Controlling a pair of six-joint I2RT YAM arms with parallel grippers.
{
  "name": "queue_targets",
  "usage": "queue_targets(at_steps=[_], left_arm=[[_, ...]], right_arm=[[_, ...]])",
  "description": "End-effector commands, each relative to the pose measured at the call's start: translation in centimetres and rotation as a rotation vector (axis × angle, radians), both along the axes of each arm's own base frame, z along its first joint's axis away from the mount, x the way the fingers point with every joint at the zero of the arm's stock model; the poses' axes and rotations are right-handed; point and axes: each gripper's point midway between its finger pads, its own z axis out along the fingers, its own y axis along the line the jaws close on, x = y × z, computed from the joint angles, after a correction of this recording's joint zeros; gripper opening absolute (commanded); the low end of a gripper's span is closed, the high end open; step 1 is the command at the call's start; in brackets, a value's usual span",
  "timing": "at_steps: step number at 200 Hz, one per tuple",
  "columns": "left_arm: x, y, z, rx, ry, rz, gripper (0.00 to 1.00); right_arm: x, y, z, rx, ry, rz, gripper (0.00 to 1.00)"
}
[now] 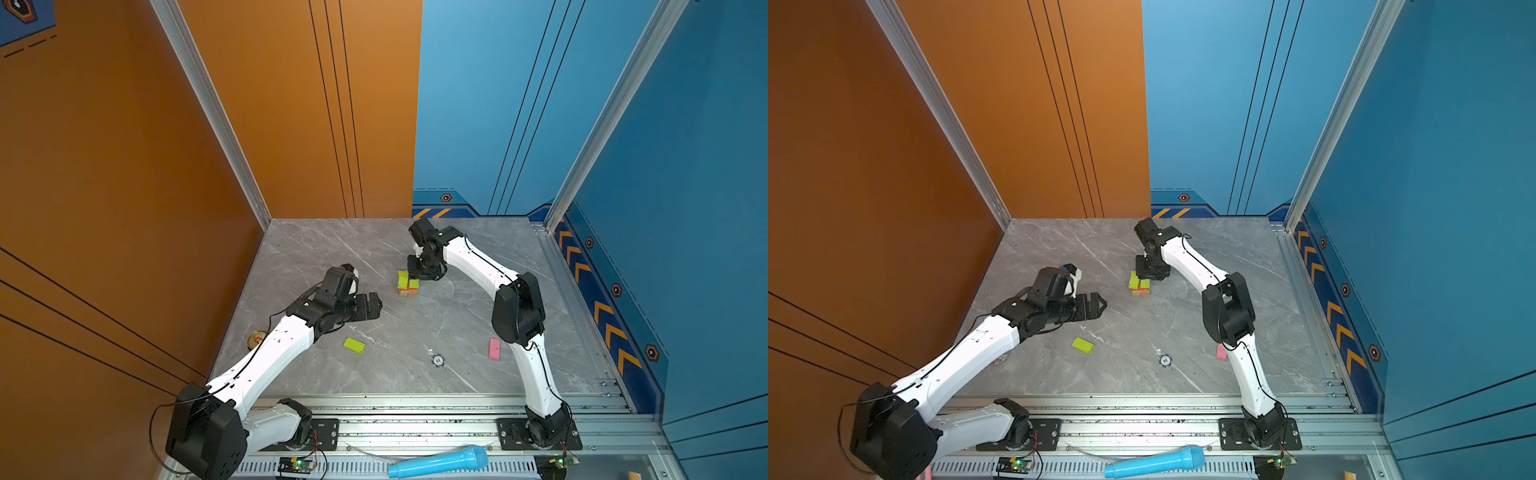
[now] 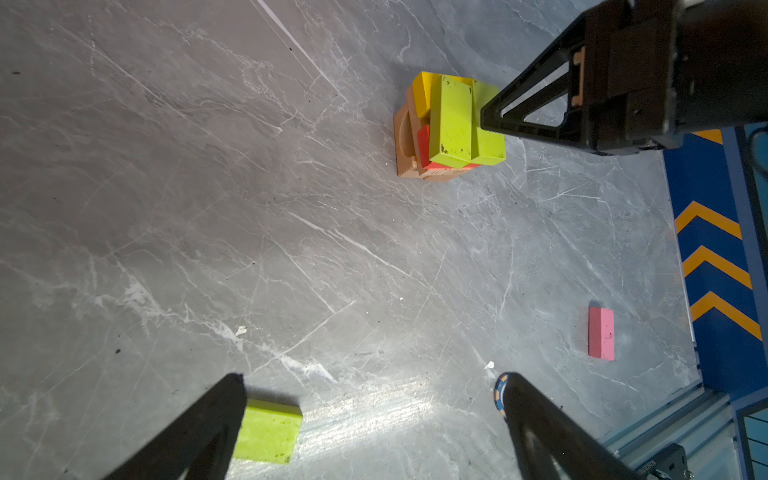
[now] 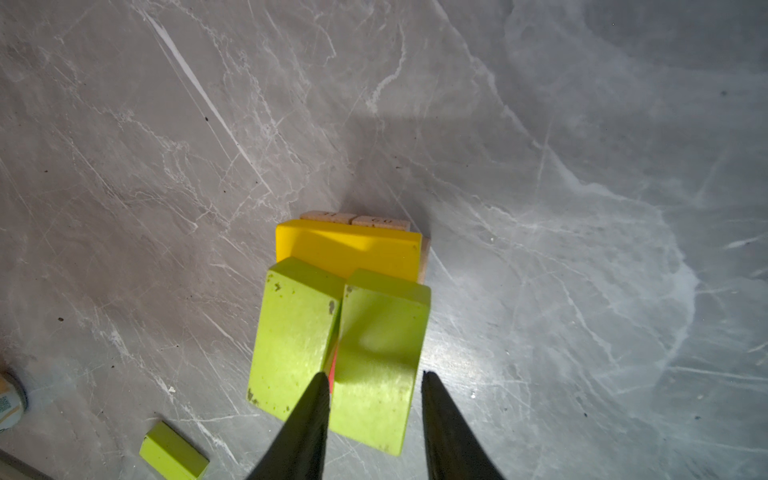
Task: Build the wood block tower
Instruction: 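Lower the lime-green block beside the other lime-green block on the red block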
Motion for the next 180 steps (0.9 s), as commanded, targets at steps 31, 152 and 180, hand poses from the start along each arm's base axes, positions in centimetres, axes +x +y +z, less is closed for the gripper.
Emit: queue_targets(at_steps=[31, 152, 180], left_arm=[[0.7, 0.0, 1.4, -0.023, -0.039, 0.000, 0.98], [-0.8, 1.0, 3.8, -0.046, -0.101, 0.013, 0.98], [-1.4, 1.5, 3.8, -0.039, -0.108, 0.018, 0.98]], right_arm=[[0.1, -0.3, 1.6, 0.012, -0.005, -0.008, 0.41], [-1.2, -0.3, 2.8, -0.092, -0.029, -0.048, 0.96], [-1.4, 0.3, 2.1, -0.114, -0.017, -0.041, 0.95]])
